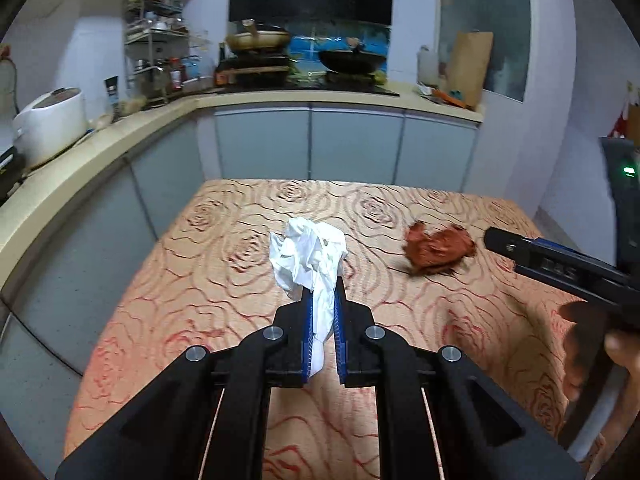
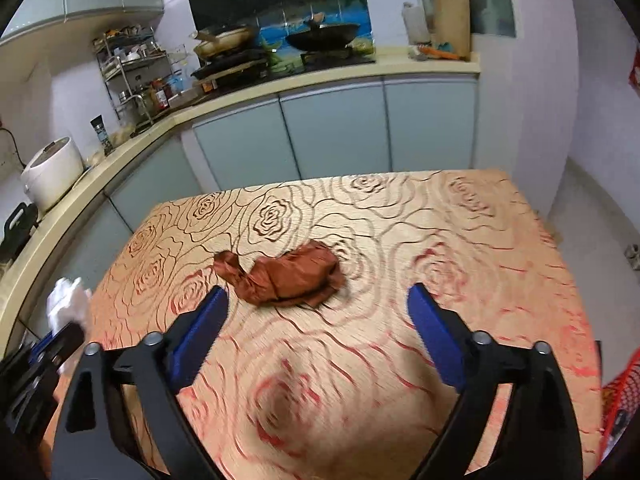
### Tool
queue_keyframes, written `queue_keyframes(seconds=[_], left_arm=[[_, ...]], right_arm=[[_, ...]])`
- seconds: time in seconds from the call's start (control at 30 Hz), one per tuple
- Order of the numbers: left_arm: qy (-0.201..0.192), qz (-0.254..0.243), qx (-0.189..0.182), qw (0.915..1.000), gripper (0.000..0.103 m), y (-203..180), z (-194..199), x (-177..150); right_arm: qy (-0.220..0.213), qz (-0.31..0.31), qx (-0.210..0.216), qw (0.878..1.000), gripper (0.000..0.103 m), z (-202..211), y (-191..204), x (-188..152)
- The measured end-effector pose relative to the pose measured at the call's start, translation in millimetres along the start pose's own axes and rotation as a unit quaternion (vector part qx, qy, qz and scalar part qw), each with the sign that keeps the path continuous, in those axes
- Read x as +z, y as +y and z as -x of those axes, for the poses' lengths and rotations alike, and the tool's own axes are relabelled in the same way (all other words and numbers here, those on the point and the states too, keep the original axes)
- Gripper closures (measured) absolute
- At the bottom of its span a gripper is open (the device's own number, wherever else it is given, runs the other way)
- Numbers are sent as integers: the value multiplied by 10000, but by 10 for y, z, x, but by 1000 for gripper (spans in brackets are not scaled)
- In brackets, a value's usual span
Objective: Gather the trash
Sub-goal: 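Grasp the white tissue with the left tool while the right tool grasps the brown paper bag, then carry the white tissue and brown paper bag over the red wastebasket with both tools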
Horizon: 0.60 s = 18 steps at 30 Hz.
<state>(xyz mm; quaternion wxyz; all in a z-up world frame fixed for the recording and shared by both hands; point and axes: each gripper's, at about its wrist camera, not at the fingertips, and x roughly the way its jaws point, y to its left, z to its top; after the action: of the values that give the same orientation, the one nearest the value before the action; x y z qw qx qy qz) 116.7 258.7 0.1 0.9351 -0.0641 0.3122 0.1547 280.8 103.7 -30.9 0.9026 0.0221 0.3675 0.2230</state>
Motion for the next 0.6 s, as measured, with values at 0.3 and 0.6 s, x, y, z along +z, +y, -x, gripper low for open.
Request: queue_keyframes(seconds=[0.3,0.6], left_arm=[[-2,187,175,9997,95,218,-64,-24],[-3,244,214,9995,95,303,-112,-37]], right_arm=[[357,445,-114,9983,7,-617,285,58],[592,702,-225,9955,12,-959,338,108]])
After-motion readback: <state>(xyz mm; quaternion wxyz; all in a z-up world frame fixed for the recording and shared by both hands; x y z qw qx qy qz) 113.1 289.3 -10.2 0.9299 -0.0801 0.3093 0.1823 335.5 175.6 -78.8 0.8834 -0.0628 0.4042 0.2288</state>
